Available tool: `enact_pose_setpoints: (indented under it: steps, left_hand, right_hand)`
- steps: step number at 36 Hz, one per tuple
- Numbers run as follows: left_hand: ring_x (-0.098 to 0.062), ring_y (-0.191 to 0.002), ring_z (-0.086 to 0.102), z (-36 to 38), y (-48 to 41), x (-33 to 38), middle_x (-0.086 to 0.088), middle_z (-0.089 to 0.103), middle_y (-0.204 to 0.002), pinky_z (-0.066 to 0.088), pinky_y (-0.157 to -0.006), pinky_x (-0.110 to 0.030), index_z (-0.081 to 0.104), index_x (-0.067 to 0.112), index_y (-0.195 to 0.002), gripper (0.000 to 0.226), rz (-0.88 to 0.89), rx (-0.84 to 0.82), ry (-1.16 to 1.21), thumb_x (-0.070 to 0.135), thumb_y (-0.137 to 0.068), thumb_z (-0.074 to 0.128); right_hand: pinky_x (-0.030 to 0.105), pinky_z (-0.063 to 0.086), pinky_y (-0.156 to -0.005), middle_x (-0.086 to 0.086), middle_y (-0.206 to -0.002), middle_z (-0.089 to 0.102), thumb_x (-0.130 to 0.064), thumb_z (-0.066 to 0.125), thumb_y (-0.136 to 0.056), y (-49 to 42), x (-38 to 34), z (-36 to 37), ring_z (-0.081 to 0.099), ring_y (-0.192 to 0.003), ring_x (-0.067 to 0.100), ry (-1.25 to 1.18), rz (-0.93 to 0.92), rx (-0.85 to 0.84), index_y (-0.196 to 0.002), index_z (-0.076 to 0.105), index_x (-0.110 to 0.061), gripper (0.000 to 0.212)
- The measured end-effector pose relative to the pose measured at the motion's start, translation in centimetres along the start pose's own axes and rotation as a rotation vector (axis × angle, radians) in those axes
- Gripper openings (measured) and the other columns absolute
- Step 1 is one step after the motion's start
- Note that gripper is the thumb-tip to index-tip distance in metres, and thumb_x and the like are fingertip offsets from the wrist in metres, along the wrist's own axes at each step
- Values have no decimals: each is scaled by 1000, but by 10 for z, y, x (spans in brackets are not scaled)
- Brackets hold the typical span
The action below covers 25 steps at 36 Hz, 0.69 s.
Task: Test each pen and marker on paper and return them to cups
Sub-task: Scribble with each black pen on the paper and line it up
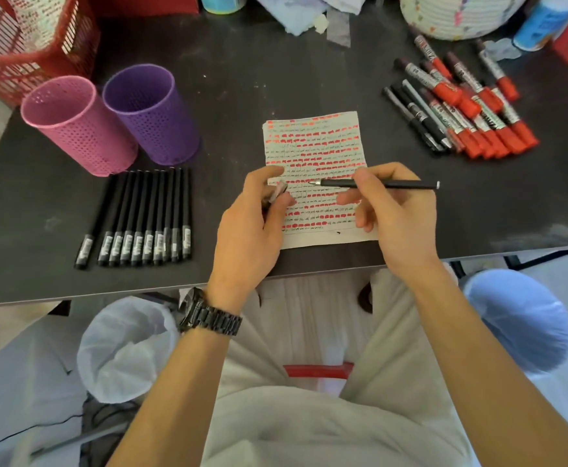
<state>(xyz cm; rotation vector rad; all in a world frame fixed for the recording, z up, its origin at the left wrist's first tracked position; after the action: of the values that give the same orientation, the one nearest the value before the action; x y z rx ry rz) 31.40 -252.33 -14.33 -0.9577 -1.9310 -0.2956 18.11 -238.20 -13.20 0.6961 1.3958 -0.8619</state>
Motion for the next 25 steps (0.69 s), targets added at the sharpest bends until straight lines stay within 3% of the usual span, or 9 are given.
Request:
enact_pose_setpoints:
  steps: [5, 10, 17, 25]
  left_hand:
    - [8, -89, 63, -2, -2, 0, 24, 68, -100, 44, -66, -6, 51, 29, -112, 17, -1, 42, 45, 32, -100, 63]
    - [-1, -85, 62, -2, 0, 0, 23, 66, -103, 43, -69, -7, 61, 30, -113, 15, 48, 22, 2, 28, -98, 64]
    - [-8, -82, 60, -3, 0, 1, 15, 65, -102, 42, -69, -9, 67, 32, -115, 18, 91, 4, -22, 27, -97, 66]
    - [-6, -79, 59, -5, -1, 0, 20, 67, -97, 46, -69, -13, 70, 34, -111, 17, 44, 29, 37, 29, -94, 70]
  right_hand:
    - [19, 43, -48, 3, -71, 74, -38, 68, -90, -1, 0, -1, 54, -47, 11, -33, -6, 36, -86, 70, -23, 16]
    - [20, 42, -48, 4, -70, 74, -39, 70, -89, 0, -1, -1, 54, -47, 12, -23, -8, 19, -81, 72, -31, 12]
    - [20, 45, -50, 4, -72, 75, -35, 71, -89, 1, 0, -1, 55, -50, 10, 31, -15, -36, -86, 72, -25, 11]
    - [21, 43, -49, 0, -67, 71, -32, 70, -89, -1, 2, -4, 53, -47, 11, -48, -17, 3, -84, 72, -22, 11]
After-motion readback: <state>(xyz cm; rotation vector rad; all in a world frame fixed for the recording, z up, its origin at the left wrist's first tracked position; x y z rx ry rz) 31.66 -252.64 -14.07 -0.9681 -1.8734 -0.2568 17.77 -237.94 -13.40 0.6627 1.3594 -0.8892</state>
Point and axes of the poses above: each hand's wrist, its own y-axis away from the middle knuckle, its own z-axis out of the palm, x = y × z, the point moved 3 cm from there along -y, towards the middle knuckle
